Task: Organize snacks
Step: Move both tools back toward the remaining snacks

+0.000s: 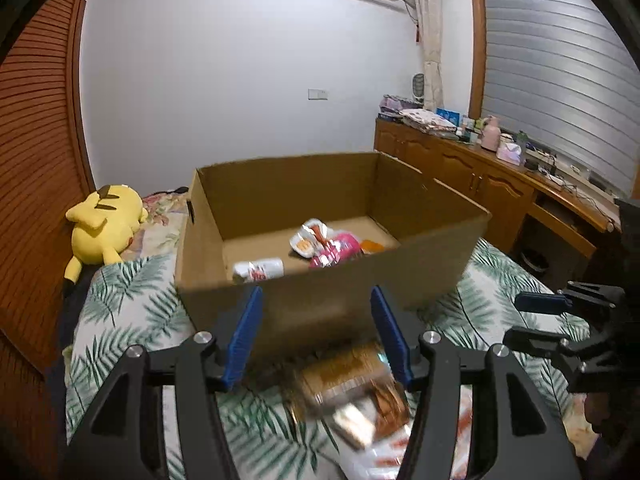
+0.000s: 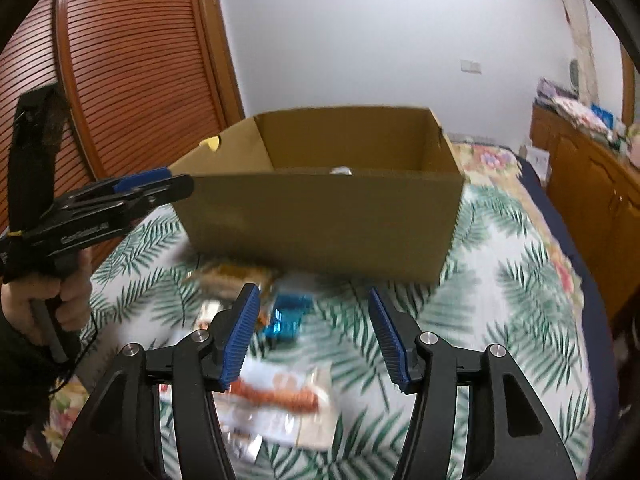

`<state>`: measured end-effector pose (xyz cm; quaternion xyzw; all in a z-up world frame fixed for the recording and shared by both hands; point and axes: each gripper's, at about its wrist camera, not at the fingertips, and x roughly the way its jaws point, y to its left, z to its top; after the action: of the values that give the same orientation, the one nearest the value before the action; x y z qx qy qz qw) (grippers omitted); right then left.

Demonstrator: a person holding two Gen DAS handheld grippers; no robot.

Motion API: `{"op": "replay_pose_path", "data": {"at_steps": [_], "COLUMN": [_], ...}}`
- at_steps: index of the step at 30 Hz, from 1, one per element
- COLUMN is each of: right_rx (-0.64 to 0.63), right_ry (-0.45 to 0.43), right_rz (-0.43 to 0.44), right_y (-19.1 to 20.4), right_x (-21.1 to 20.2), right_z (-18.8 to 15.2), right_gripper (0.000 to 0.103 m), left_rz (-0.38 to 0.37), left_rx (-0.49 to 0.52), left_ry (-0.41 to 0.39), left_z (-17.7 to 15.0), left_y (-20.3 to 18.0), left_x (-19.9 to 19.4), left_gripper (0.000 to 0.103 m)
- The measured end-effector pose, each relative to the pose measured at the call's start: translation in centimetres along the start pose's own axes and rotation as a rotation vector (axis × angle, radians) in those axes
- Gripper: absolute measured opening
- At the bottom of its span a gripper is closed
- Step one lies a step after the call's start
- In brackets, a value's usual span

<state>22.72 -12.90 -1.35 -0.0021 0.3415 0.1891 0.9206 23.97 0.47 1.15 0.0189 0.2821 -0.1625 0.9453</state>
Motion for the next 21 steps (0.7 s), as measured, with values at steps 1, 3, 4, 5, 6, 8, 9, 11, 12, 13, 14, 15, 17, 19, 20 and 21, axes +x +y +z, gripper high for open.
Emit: {"op": "replay_pose_path", "data": {"at_steps": [1, 3, 4, 5, 6, 8, 9, 11, 12, 13, 14, 15, 17, 19, 20, 21], "right_rx": [0.006, 0.014, 0.016, 0.018, 0.024, 0.037, 0.04, 0.043, 0.045, 0.047, 0.05, 0.052, 0.058, 0.073, 0.081, 0.089], "right_ry": [0.006, 0.018, 0.024, 0.027, 0.03, 0.037, 0.04, 0.048, 0.053, 0.058, 0.064, 0.069, 0.078, 0.09, 0.096, 0.101], "right_rz": [0.001, -0.004, -0.007, -0.008, -0.008, 0.0, 0.002, 0.004, 0.004, 0.005, 0.006, 0.005, 0.003, 0.007, 0.011, 0.014], "right_y": [0.0, 0.0, 0.0, 0.0, 0.0, 0.0, 0.1, 0.2, 0.2, 0.2, 0.3, 0.3, 0.1, -0.1, -0.2, -0.3], "right_x": [-0.2, -0.7, -1.0, -1.1, -1.3, -1.5, -1.5, -1.6, -1.6, -1.5, -1.5, -1.4, -1.2, -0.8, -0.6, -0.4], "right_z": [-0.5, -1.6, -2.1, -2.5, -3.0, -3.7, -4.0, -4.6, -4.9, -5.2, -5.6, -5.7, -6.2, -6.7, -6.8, -7.0], "right_gripper": [0.058, 0.058, 0.058, 0.058, 0.059, 0.059, 0.06, 0.061, 0.061, 0.062, 0.062, 0.062, 0.064, 0.064, 0.064, 0.064], "left_rz": [-0.003, -0.009, -0.012, -0.011, -0.01, -0.006, -0.006, -0.015, -0.026, -0.031, -0.031, -0.03, -0.03, -0.023, -0.018, -0.015], "left_rx": [0.002, 0.01, 0.016, 0.02, 0.027, 0.038, 0.041, 0.033, 0.025, 0.019, 0.016, 0.014, 0.01, 0.005, 0.001, -0.003], "left_ry": [0.008, 0.023, 0.032, 0.036, 0.04, 0.045, 0.049, 0.062, 0.073, 0.081, 0.085, 0.091, 0.104, 0.116, 0.121, 0.125], "left_z": [-0.5, -1.4, -1.9, -2.3, -2.8, -3.6, -4.0, -4.8, -5.3, -5.7, -5.9, -6.3, -6.8, -7.3, -7.4, -7.4], "left_y": [-0.2, -0.8, -1.3, -1.6, -1.9, -2.6, -2.9, -3.3, -3.4, -3.5, -3.5, -3.5, -3.5, -3.3, -3.3, -3.2], "left_x": [-0.3, -0.8, -1.1, -1.4, -1.7, -2.3, -2.5, -2.8, -2.9, -3.0, -3.1, -3.2, -3.3, -3.3, -3.2, -3.2], "left_gripper": [0.057, 0.057, 0.057, 0.057, 0.057, 0.057, 0.057, 0.058, 0.058, 0.058, 0.058, 0.058, 0.058, 0.058, 0.058, 0.058]}}
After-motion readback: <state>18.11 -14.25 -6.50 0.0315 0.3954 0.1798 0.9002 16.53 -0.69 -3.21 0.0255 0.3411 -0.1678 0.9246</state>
